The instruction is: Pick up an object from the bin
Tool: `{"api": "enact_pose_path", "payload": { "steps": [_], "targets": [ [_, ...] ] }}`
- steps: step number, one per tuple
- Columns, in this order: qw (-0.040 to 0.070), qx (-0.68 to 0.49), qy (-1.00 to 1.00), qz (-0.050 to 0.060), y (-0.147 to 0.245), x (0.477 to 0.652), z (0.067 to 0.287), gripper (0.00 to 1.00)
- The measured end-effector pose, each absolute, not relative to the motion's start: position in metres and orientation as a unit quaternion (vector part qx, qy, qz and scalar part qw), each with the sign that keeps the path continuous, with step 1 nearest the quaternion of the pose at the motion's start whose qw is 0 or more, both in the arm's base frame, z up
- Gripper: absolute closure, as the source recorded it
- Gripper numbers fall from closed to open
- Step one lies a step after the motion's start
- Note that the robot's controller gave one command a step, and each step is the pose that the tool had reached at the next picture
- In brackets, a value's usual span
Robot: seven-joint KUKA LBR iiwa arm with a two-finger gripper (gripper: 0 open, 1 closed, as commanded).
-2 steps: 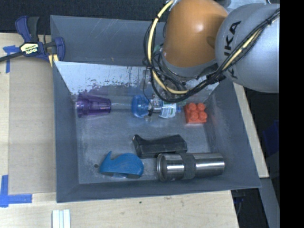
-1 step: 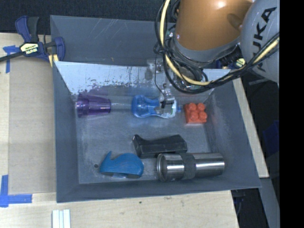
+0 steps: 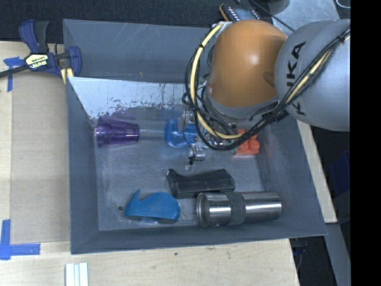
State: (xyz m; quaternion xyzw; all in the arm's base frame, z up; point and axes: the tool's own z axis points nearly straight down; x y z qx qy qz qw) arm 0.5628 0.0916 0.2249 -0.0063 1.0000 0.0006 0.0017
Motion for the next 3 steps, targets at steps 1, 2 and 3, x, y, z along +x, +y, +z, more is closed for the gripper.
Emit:
{"api": "enact_pose_path", "payload": {
  "steps": [1,2,3],
  "targets": [
    [0.000,-0.012,1.000,0.000,0.099,0.555,0.197,0.00],
    [0.001,0.006,1.000,0.000,0.057,0.584,0.155,0.00],
    [0.003,-0.050,0.999,0.000,0.043,0.609,0.151,0.00]
  ]
}}
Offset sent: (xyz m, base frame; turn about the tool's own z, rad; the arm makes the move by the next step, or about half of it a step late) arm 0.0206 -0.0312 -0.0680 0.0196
